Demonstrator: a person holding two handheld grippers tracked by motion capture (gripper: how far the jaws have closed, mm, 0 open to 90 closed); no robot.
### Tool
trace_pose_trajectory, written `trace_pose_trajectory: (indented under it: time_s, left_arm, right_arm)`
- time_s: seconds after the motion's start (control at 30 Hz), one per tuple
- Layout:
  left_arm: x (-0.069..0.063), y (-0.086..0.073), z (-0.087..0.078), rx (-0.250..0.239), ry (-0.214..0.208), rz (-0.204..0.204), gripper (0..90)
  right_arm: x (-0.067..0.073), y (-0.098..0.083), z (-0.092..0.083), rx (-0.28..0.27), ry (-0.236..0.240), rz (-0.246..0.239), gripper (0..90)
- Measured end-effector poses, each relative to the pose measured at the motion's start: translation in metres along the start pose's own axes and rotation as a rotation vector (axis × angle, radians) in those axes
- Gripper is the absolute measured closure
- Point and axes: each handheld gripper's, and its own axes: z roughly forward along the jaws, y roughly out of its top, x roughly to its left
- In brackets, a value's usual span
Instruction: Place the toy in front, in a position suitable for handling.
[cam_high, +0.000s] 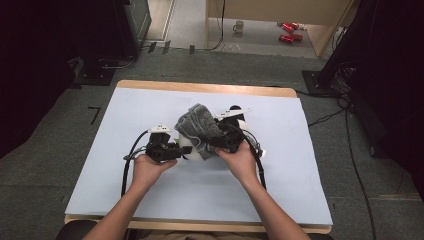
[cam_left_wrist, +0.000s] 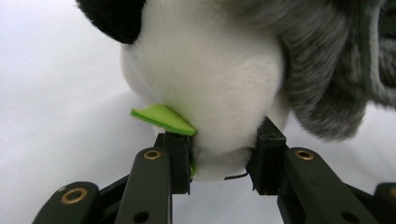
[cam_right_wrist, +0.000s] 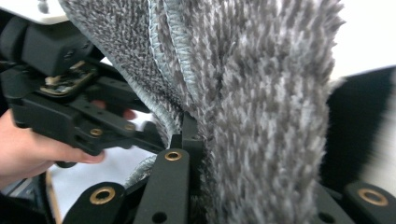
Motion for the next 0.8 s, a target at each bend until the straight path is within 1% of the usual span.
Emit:
trace_pose_trajectory:
  time_s: [0.03,0.13,0.27,0.33,0.43,0.57,0.8]
  left_arm:
    - [0.001,0.0,0.0,0.002,0.005,0.004,65.8]
    - [0.002,-0.001,0.0,0.003,0.015,0.007,65.5]
    - [0.004,0.0,0.0,-0.002,0.014,0.011,65.0]
    - [0.006,0.0,0.0,-0.005,0.011,0.012,65.0]
    - [0.008,0.0,0.0,-0.009,0.006,0.001,64.9]
    - [0.011,0.0,0.0,-0.016,-0.008,-0.012,64.9]
    - [0.015,0.0,-0.001,-0.022,-0.017,-0.027,64.6]
  right_arm:
    - [-0.003,0.0,-0.002,-0.001,-0.01,0.011,79.1]
    - [-0.013,0.0,-0.008,0.002,-0.053,0.019,79.0]
    - [-0.021,-0.001,-0.014,0.002,-0.073,0.023,79.1]
    - [-0.023,-0.001,-0.018,-0.002,-0.093,0.012,79.1]
    - [-0.028,0.0,-0.023,-0.006,-0.114,0.014,79.3]
    - [-0.038,0.0,-0.032,-0.022,-0.118,0.038,79.3]
    - [-0.055,-0.001,-0.048,-0.051,-0.138,0.084,79.3]
